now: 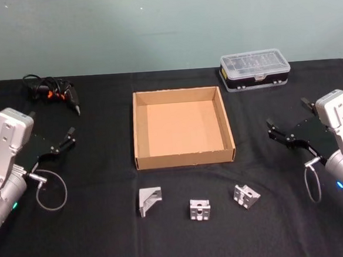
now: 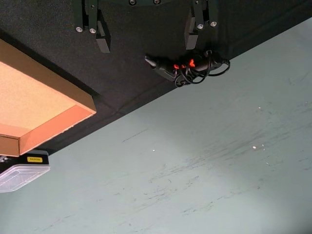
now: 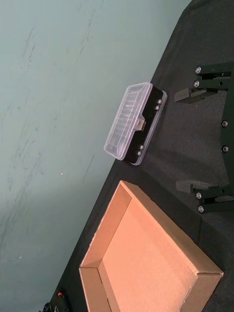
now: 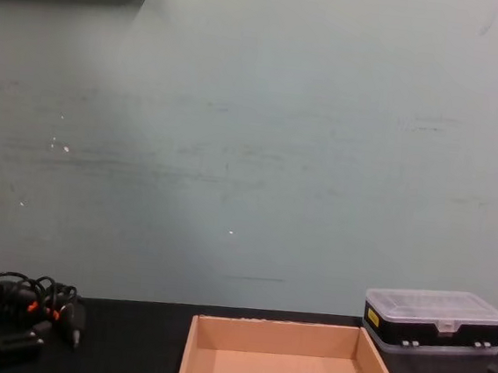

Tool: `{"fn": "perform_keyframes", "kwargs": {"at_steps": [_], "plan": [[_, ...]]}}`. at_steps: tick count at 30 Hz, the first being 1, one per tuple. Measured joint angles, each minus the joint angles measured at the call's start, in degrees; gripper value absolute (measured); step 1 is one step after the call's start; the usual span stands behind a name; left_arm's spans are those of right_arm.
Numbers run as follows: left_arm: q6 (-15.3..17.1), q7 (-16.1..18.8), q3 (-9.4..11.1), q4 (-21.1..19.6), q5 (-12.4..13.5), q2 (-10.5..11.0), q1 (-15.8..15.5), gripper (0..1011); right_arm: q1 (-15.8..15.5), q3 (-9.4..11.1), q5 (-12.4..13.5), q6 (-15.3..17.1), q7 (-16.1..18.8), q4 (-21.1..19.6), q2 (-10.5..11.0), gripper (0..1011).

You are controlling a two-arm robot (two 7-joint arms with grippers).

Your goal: Use one hand to pick up the angle iron from the table and place it into the box.

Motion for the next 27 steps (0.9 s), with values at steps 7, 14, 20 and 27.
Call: {"fn": "perform_keyframes", "kwargs": {"at_steps": [7,14,20,27], "plan": [[0.0,0.0,0.0,0.0,0.0,0.0,0.0,1000,0.0,0.0,0.0,0.0,0.0,0.0,0.0,1004],[0.0,0.0,0.0,0.0,0.0,0.0,0.0,1000,0.0,0.0,0.0,0.0,0.0,0.0,0.0,1004],[0.0,0.0,0.0,0.0,0.01,0.0,0.0,1000,0.0,0.0,0.0,0.0,0.0,0.0,0.0,1004],[0.0,0.0,0.0,0.0,0.0,0.0,0.0,1000,0.0,0.0,0.0,0.0,0.0,0.0,0.0,1004]]}}
